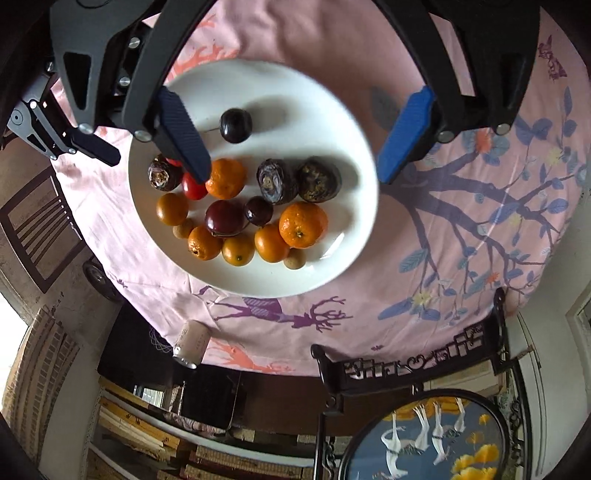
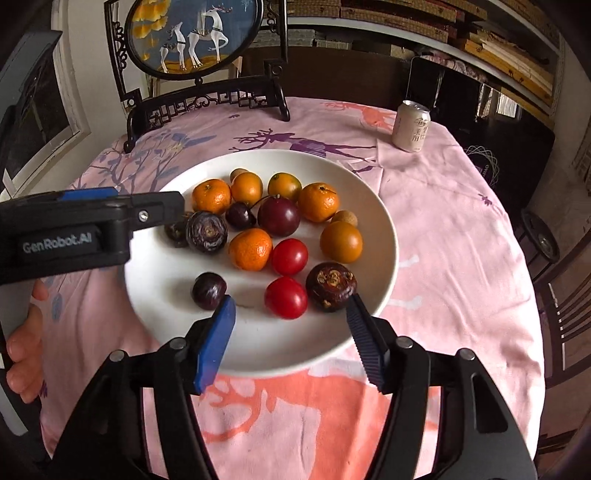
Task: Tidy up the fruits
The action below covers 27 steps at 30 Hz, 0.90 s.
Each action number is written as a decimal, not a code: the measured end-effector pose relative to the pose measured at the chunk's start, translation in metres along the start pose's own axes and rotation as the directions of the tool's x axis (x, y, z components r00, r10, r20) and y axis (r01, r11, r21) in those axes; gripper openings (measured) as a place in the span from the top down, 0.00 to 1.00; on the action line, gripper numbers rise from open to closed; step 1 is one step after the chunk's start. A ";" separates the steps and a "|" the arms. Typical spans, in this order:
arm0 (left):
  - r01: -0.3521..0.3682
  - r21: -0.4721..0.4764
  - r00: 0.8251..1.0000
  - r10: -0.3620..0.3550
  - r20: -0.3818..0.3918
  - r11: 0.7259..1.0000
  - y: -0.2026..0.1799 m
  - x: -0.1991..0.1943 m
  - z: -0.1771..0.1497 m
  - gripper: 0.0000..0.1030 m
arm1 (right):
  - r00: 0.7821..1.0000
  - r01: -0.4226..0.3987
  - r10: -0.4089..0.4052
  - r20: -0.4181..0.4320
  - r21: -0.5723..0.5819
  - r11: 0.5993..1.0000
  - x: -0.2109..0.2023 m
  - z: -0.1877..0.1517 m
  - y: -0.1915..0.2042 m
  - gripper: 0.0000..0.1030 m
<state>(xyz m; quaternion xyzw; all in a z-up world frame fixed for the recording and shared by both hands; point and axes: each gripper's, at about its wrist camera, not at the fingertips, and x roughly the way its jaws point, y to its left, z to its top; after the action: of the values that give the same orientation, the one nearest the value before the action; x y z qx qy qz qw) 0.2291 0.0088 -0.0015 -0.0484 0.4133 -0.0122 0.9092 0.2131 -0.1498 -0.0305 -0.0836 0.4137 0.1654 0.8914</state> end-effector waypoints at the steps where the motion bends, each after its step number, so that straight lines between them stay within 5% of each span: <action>1: -0.003 0.009 1.000 0.003 0.018 1.000 0.001 -0.012 -0.010 0.04 | 1.000 0.009 -0.009 0.004 0.001 1.000 -0.009 -0.008 0.001 0.26; 3: -0.011 0.021 1.000 0.011 0.024 1.000 0.002 -0.031 -0.032 0.02 | 0.999 0.034 -0.034 0.017 0.024 0.999 -0.026 -0.026 0.004 0.01; 11: -0.017 0.036 1.000 0.017 0.015 0.999 -0.002 -0.071 -0.103 0.02 | 0.994 0.105 -0.106 0.012 0.067 0.992 -0.058 -0.067 0.022 0.01; 27: -0.049 0.021 0.994 0.047 0.099 0.999 0.007 -0.114 -0.110 0.02 | 0.992 0.119 -0.122 0.028 0.081 0.990 -0.087 -0.077 0.034 0.01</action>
<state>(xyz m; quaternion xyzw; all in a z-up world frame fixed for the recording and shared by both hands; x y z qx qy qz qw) 0.0712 0.0141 0.0120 -0.0282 0.3689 0.0074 0.9290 0.0936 -0.1600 -0.0141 -0.0706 0.3996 0.0960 0.9089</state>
